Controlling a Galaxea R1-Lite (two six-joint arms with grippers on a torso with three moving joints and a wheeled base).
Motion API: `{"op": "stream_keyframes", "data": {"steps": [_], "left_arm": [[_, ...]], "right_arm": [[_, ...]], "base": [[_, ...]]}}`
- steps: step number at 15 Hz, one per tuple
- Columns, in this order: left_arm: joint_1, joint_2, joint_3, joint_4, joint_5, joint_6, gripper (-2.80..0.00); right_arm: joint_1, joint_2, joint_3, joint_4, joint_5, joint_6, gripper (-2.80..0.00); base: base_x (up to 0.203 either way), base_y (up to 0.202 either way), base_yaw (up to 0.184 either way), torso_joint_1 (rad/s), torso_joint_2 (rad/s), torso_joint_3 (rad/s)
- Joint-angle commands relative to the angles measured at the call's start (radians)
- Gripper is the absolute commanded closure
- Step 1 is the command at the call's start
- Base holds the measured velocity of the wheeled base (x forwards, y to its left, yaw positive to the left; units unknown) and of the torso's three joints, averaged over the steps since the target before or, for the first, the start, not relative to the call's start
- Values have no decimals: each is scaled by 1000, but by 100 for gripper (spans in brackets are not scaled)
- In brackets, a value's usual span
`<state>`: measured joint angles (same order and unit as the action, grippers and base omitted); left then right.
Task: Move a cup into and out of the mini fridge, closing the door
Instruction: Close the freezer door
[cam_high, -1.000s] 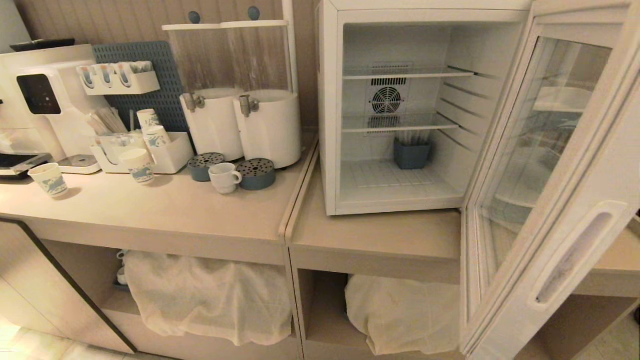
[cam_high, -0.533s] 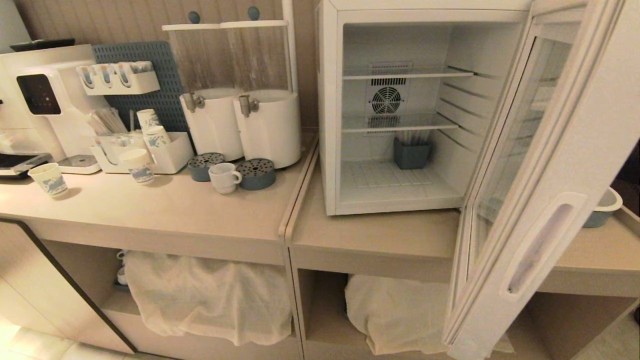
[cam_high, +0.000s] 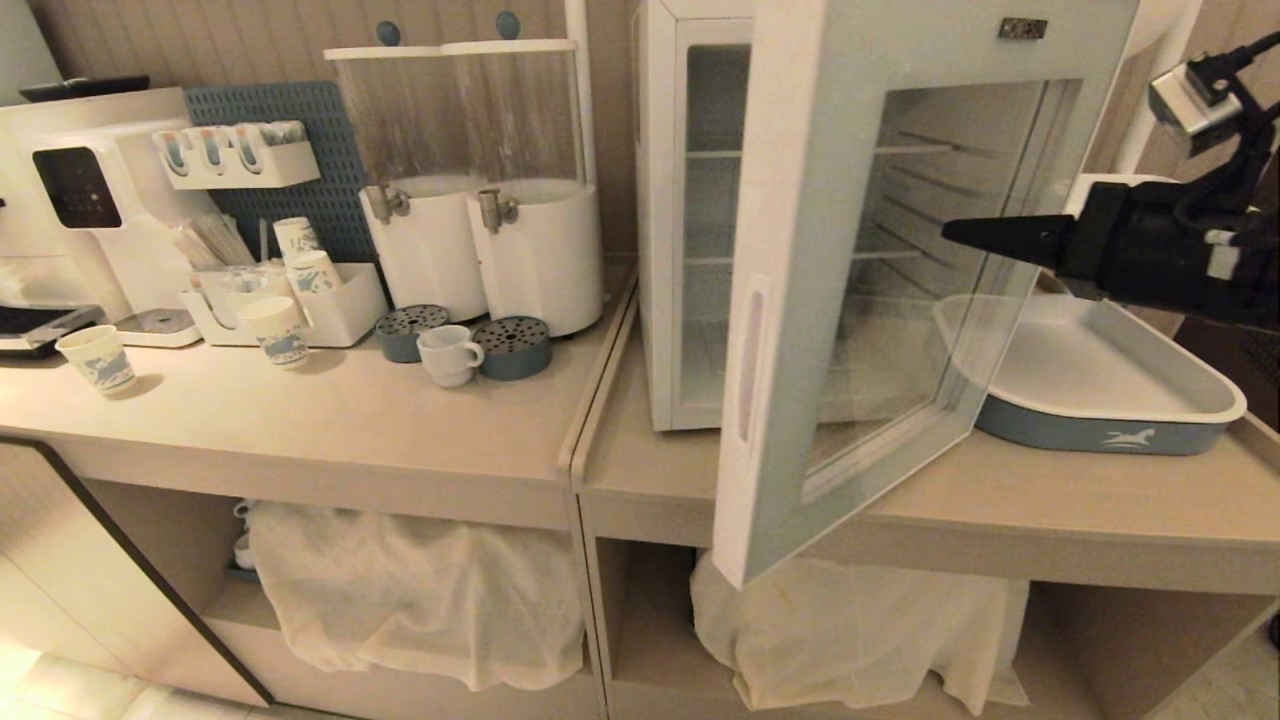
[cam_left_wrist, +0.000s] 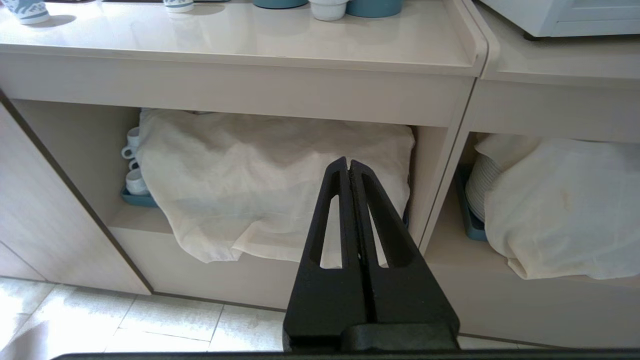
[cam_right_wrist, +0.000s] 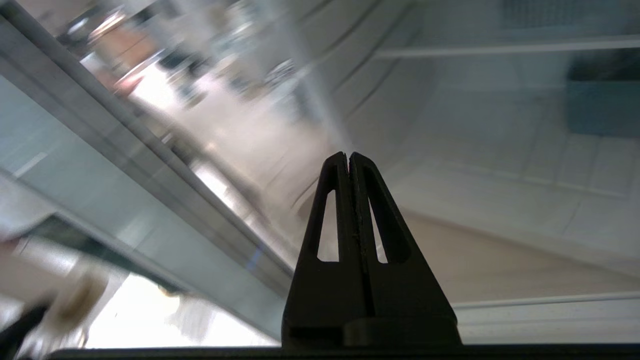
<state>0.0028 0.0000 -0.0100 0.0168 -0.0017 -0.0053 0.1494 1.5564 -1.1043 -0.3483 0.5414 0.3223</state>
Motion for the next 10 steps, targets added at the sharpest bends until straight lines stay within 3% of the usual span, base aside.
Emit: {"op": "stream_keyframes", "data": {"steps": [1,8,10], "left_arm": [[0,1,1,0,0,-1,0],[0,1,1,-1,0,-4,0],[0,2,1,0,0,-5,0]], "right_arm": [[60,105,-60,-2,-122,14,0],[151,377,-364,85,-618,17,0],[166,383,-359,91,-633,9,0]], "base": [[0,0,0,0,0,0],[0,0,0,0,0,0],[0,0,0,0,0,0]]}}
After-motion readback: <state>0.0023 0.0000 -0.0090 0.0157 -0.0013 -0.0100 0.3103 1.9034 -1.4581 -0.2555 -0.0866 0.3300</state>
